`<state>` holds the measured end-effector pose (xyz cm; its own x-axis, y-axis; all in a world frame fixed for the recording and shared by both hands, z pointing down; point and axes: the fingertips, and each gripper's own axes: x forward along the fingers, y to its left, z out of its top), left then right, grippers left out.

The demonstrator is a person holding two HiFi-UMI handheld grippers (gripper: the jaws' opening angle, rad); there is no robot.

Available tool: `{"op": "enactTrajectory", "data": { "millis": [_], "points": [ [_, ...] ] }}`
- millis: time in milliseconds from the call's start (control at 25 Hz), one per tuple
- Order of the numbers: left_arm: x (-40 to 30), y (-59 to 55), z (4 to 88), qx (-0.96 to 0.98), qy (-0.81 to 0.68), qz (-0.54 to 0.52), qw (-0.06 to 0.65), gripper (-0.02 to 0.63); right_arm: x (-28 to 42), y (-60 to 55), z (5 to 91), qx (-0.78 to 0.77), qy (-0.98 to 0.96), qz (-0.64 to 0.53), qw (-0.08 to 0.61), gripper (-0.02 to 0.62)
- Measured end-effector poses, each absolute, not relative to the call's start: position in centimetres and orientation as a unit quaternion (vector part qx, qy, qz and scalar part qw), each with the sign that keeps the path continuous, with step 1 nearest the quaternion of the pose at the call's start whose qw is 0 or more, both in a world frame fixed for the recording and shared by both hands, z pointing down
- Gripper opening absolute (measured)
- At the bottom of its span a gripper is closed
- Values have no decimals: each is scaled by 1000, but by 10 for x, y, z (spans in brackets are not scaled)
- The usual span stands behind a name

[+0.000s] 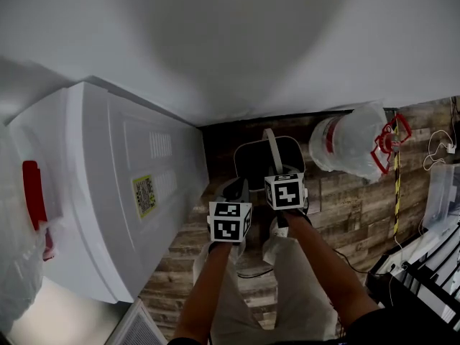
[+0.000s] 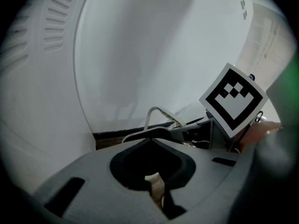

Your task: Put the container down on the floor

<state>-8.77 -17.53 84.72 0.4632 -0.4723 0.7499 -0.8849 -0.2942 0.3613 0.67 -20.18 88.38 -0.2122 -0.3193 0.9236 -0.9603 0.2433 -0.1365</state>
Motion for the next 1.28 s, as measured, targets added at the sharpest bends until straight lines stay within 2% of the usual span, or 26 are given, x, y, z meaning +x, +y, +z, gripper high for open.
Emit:
{"op": "enactTrajectory", "data": {
  "millis": [360, 1280],
  "points": [
    [-99, -178, 866, 757, -446, 262, 398, 15, 3, -198, 915, 469, -654, 404, 436, 34],
    [-113, -209, 898, 771, -450, 249, 377, 15, -22, -243, 942, 492, -676, 393, 383, 34]
  ]
}}
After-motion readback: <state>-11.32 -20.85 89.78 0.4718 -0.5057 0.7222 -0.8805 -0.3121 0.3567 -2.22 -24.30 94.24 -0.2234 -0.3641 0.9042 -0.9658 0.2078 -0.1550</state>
